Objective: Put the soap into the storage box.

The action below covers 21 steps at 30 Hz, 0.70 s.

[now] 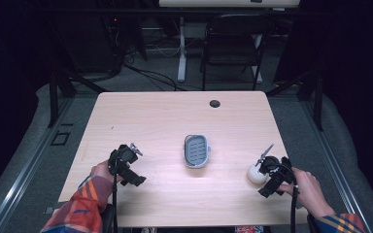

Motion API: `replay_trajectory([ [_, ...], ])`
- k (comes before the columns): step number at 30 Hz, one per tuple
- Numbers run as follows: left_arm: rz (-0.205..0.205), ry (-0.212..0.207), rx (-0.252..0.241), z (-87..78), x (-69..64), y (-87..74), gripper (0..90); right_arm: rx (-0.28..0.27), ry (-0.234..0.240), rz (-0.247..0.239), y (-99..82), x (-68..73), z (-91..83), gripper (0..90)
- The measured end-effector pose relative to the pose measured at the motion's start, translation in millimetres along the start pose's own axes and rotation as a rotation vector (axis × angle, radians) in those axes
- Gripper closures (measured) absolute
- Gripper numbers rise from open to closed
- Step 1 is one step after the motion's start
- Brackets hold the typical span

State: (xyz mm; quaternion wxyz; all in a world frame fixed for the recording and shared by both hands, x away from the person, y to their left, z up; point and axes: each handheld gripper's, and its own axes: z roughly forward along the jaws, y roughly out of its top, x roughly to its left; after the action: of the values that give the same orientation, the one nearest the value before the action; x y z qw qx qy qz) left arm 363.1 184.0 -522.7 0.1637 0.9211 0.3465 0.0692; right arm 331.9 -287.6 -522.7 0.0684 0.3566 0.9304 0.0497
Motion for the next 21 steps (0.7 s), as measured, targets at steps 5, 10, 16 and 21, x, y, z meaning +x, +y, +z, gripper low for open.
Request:
replay_trajectory([
  [5,0.000,0.000,0.000,0.0,0.0,0.0,1.0,-0.002,-0.008,-0.002,7.0,-2.8,-1.2,0.0],
  [10,0.000,0.000,0.002,0.1,0.1,0.1,1.0,0.011,-0.010,0.000,13.1,-4.6,-0.5,0.0],
  [16,0.003,0.000,0.004,0.2,0.1,0.1,1.0,0.016,0.006,0.004,21.2,-8.8,4.9,0.0],
  [21,0.001,-0.001,0.002,0.1,0.1,0.0,1.0,0.017,0.011,0.005,26.9,-11.0,7.7,0.0],
])
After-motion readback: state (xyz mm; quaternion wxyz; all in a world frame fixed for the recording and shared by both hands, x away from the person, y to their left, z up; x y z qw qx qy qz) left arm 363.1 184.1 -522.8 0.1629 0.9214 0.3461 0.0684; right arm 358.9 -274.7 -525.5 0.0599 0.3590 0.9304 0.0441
